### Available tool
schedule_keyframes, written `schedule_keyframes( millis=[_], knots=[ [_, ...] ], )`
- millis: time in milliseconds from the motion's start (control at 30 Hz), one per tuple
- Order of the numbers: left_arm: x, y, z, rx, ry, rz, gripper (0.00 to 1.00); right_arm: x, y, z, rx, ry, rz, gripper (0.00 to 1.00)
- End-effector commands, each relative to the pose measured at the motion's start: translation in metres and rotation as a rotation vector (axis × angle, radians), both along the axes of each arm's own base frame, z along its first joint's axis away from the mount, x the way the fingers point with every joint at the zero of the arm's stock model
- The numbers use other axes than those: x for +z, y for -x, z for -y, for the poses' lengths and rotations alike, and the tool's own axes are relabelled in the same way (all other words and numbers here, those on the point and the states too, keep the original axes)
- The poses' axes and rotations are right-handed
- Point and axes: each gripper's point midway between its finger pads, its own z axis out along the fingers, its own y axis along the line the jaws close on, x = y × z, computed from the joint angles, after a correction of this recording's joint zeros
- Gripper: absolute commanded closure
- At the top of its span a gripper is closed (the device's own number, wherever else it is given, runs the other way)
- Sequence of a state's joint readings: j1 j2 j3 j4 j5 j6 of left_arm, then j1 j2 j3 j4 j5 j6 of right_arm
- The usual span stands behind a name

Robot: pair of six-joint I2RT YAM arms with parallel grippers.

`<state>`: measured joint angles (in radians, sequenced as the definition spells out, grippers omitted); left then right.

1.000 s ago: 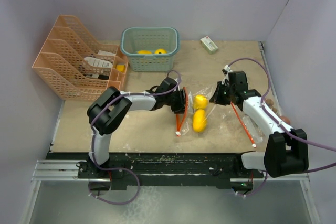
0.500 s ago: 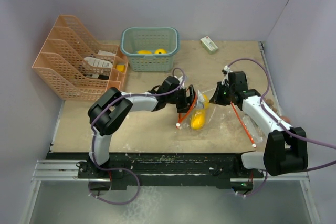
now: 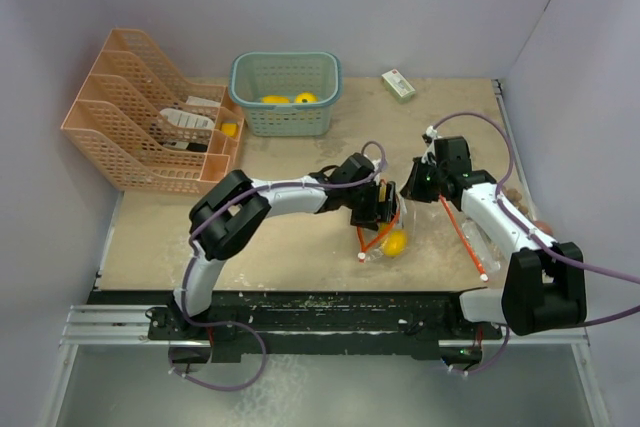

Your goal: Open the zip-top bag and remove the fake food

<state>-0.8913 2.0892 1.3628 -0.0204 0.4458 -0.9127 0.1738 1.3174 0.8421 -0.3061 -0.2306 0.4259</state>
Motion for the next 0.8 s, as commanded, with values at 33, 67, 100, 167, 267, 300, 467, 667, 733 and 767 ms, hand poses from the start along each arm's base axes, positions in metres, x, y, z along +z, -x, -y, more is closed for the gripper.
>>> schedule_keyframes(
  millis=[33,67,100,167,267,300,467,667,733,767],
  knots=[
    [-0.035,0.020,-0.018,-0.082,-0.222,0.014,0.17,0.008,-0.003,-0.005,0.027,-0.028,0.034,1.00],
    [-0.038,0.021,-0.021,-0.082,-0.242,0.008,0.17,0.008,-0.002,-0.005,0.028,-0.027,0.034,1.00],
    [-0.040,0.022,-0.022,-0.085,-0.256,0.003,0.17,0.007,-0.002,-0.005,0.027,-0.027,0.032,1.00],
    [-0.044,0.023,-0.024,-0.086,-0.275,-0.006,0.17,0.006,-0.002,-0.005,0.029,-0.028,0.031,1.00],
    [-0.048,0.023,-0.024,-0.092,-0.318,-0.010,0.20,0.006,-0.001,-0.006,0.030,-0.030,0.031,1.00],
    [-0.049,0.023,-0.024,-0.093,-0.332,-0.012,0.22,0.006,-0.002,-0.006,0.030,-0.030,0.031,1.00],
    [-0.040,0.014,-0.004,-0.078,-0.294,-0.026,0.31,0.004,0.000,-0.006,0.033,-0.029,0.027,1.00],
    [-0.042,0.009,0.009,-0.090,-0.292,-0.052,0.49,0.006,0.001,-0.004,0.028,-0.025,0.032,1.00],
    [-0.045,0.012,0.003,-0.087,-0.306,-0.060,0.57,0.007,0.002,-0.002,0.021,-0.015,0.037,1.00],
    [-0.046,0.014,-0.001,-0.084,-0.310,-0.065,0.59,0.007,0.002,-0.001,0.018,-0.011,0.039,1.00]
  ],
)
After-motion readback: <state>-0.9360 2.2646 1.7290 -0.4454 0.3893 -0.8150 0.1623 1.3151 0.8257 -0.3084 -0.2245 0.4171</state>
